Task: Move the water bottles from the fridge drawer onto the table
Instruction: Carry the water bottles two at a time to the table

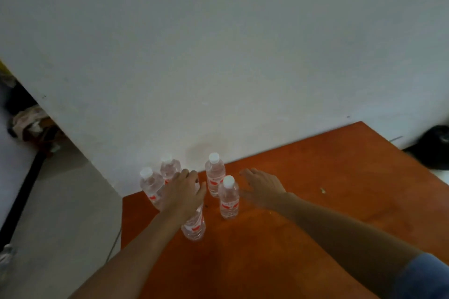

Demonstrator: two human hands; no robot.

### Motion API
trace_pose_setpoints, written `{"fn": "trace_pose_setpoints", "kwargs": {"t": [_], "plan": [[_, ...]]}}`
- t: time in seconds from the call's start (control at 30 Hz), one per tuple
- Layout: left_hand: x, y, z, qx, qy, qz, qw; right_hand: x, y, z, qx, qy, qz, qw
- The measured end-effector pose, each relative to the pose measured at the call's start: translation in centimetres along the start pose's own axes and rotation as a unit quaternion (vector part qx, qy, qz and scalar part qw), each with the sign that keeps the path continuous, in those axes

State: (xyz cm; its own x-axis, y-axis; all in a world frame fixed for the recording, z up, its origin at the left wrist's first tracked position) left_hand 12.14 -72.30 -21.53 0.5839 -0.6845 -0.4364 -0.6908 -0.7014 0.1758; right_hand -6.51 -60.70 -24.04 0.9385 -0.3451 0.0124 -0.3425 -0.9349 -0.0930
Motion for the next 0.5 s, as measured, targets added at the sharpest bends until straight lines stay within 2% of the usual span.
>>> {"fn": "trace_pose_setpoints", "kwargs": {"t": [0.17,0.3,0.5], "plan": [[-8.6,2.5,1.1,0.009,-0.040,0.097,0.994,-7.7,-7.1,-1.6,0.004,-0.010,0.093,0.996],[-18.3,1.8,4.6,0.068,-0.057,0.178,0.980,-15.5,-16.1,-2.9,-0.017,-0.016,0.202,0.979],[-35.6,-3.7,11.6,0.168,-0.040,0.322,0.931,-26.2,-34.0,-2.4,-0.034,-0.019,0.351,0.936]]}}
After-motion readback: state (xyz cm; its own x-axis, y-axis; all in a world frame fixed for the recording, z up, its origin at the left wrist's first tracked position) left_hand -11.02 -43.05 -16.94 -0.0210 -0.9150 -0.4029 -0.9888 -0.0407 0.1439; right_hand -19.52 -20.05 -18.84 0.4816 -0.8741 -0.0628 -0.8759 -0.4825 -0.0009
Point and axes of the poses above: each hand's wrist, its own y-axis towards the middle knuckle, its own z-axis out of the palm, x = y × z, the point moved 2 cm from there along y, towards the middle knuckle, and after that the axes turned 15 degrees about -y, right-handed, at the moved point
